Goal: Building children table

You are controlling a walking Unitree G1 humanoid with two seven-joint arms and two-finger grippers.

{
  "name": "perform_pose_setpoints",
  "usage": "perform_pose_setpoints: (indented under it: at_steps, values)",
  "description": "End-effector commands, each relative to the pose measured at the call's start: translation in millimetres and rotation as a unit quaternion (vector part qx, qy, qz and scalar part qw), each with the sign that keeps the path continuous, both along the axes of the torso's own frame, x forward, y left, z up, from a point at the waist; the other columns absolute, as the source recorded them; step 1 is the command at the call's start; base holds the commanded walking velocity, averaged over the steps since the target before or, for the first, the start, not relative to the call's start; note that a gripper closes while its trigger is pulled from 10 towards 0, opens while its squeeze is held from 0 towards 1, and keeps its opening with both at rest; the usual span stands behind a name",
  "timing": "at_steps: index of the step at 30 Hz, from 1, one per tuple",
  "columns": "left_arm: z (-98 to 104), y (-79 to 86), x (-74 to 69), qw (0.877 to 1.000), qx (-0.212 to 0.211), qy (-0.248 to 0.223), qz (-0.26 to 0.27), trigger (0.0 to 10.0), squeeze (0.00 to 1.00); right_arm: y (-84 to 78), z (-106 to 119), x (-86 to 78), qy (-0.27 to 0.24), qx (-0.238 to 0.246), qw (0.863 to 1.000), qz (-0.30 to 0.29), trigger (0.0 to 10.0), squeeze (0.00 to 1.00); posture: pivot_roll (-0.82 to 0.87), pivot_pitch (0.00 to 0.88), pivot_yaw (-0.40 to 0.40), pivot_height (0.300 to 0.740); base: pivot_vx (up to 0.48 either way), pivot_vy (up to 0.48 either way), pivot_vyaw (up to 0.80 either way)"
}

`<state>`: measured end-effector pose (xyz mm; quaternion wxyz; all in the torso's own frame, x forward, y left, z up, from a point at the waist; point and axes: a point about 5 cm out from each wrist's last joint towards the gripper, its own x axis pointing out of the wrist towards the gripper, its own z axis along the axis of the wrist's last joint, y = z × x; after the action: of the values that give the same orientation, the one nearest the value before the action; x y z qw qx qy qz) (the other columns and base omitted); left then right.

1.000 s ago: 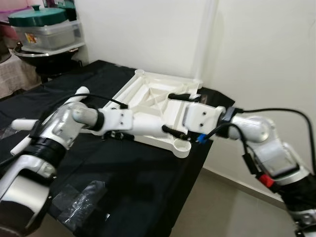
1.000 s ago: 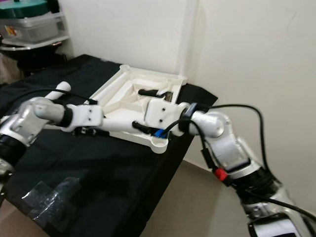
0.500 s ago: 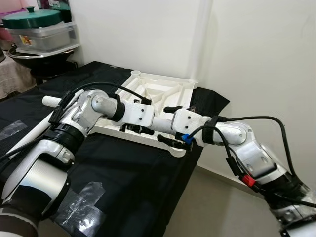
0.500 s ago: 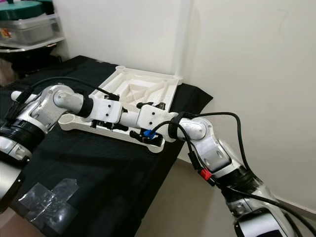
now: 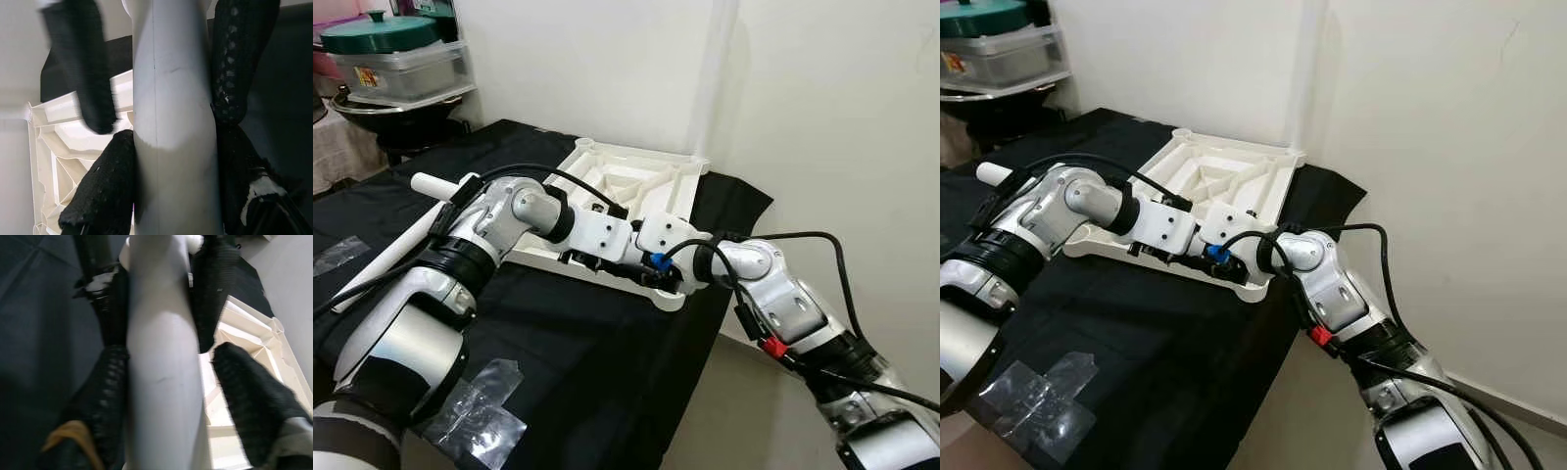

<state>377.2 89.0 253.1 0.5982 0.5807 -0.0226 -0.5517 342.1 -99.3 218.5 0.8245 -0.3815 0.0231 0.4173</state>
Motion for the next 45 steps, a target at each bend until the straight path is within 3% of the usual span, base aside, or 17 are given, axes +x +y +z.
perform_pose_setpoints:
  at_steps: [1, 13, 14, 19, 29, 34, 35, 36, 37, 38, 39, 40, 41, 42, 43, 44, 45]
  values:
    - [29, -24.3, -9.3, 0.995, -0.038, -0.044, -0.078, 10.0, 0.0, -14.1, -24, 4.0, 0.043, -0.022, 0.998, -0.051, 0.0, 0.0, 0.02, 0.0, -0.036, 0.74, 0.0, 0.0, 0.0]
    - [42, -24.4, -6.2, 0.991, -0.079, -0.074, -0.075, 10.0, 0.0, -16.4, -32, 2.3, 0.061, -0.022, 0.996, -0.059, 0.0, 0.0, 0.02, 0.0, -0.032, 0.74, 0.0, 0.0, 0.0]
    - [43, -24.2, -6.2, 0.991, -0.083, -0.077, -0.077, 10.0, 0.99, -17.3, -32, 2.7, 0.059, -0.02, 0.996, -0.062, 0.0, 0.0, 0.02, 0.0, -0.032, 0.74, 0.0, 0.0, 0.0]
    - [57, -22.3, -5.1, 0.985, -0.12, -0.099, -0.078, 10.0, 1.0, -26.8, -33, 6.3, 0.048, -0.019, 0.995, -0.091, 0.0, 0.0, 0.03, 0.0, -0.032, 0.74, 0.0, 0.0, 0.0]
    - [73, -11.0, -6.3, 0.98, -0.125, -0.134, -0.082, 10.0, 1.0, -40.0, -34, 9.4, 0.045, -0.014, 0.991, -0.127, 0.0, 0.0, 0.03, 0.0, -0.035, 0.74, 0.0, 0.0, 0.0]
    - [101, 18.1, 1.2, 0.955, -0.228, -0.188, 0.003, 10.0, 1.0, -82.6, -9, 30.1, -0.027, 0.072, 0.961, -0.267, 0.0, 0.0, 0.04, 0.0, -0.041, 0.74, 0.0, 0.0, 0.0]
    - [101, 18.1, 1.2, 0.955, -0.228, -0.188, 0.003, 10.0, 1.0, -82.6, -9, 30.1, -0.027, 0.072, 0.961, -0.267, 0.0, 0.0, 0.04, 0.0, -0.041, 0.74, 0.0, 0.0, 0.0]
    - [105, 28.6, 3.9, 0.944, -0.264, -0.196, 0.034, 10.0, 1.0, -95.5, -3, 33.6, -0.047, 0.116, 0.941, -0.314, 0.0, 0.0, 0.04, 0.0, -0.042, 0.74, 0.0, 0.0, 0.0]
    - [105, 28.6, 3.9, 0.944, -0.264, -0.196, 0.034, 10.0, 1.0, -95.5, -3, 33.6, -0.047, 0.116, 0.941, -0.314, 0.0, 0.0, 0.04, 0.0, -0.042, 0.74, 0.0, 0.0, 0.0]
    - [107, 41.9, 7.2, 0.923, -0.32, -0.199, 0.077, 10.0, 1.0, -109.6, 5, 35.5, -0.073, 0.17, 0.914, -0.361, 0.0, 0.0, 0.04, 0.0, -0.048, 0.74, 0.0, 0.0, 0.0]
    - [107, 54.1, 10.1, 0.9, -0.375, -0.191, 0.117, 10.0, 0.73, -120.1, 11, 35.2, -0.094, 0.221, 0.887, -0.394, 0.0, 0.0, 0.04, 0.0, -0.048, 0.74, 0.0, 0.0, 0.0]
    - [107, 54.1, 10.1, 0.9, -0.375, -0.191, 0.117, 10.0, 0.73, -120.1, 11, 35.2, -0.094, 0.221, 0.887, -0.394, 0.0, 0.0, 0.04, 0.0, -0.048, 0.74, 0.0, 0.0, 0.0]
    - [100, 66.1, 13.1, 0.874, -0.427, -0.171, 0.159, 10.0, 0.53, -122.9, 17, 32.6, -0.112, 0.282, 0.862, -0.405, 0.0, 0.0, 0.05, 0.0, -0.048, 0.74, 0.0, 0.0, 0.0]
    - [100, 66.1, 13.1, 0.874, -0.427, -0.171, 0.159, 10.0, 0.53, -122.9, 17, 32.6, -0.112, 0.282, 0.862, -0.405, 0.0, 0.0, 0.05, 0.0, -0.048, 0.74, 0.0, 0.0, 0.0]
    - [87, 75.8, 16.3, 0.845, -0.476, -0.139, 0.2, 10.0, 0.0, -119.2, 22, 28.6, -0.127, 0.334, 0.847, -0.393, 0.0, 0.0, 0.05, 0.0, -0.042, 0.74, 0.0, 0.0, 0.0]
    - [73, 83.5, 19.5, 0.807, -0.529, -0.098, 0.242, 10.0, 0.0, -110.9, 28, 23.8, -0.148, 0.364, 0.843, -0.367, 0.0, 0.0, 0.05, 0.0, -0.033, 0.74, 0.0, 0.0, 0.0]
    - [56, 89.9, 23.8, 0.744, -0.598, -0.037, 0.296, 10.0, 0.0, -97.2, 32, 17.0, -0.172, 0.375, 0.851, -0.326, 0.0, 0.0, 0.04, 0.0, -0.032, 0.74, 0.0, 0.0, 0.0]
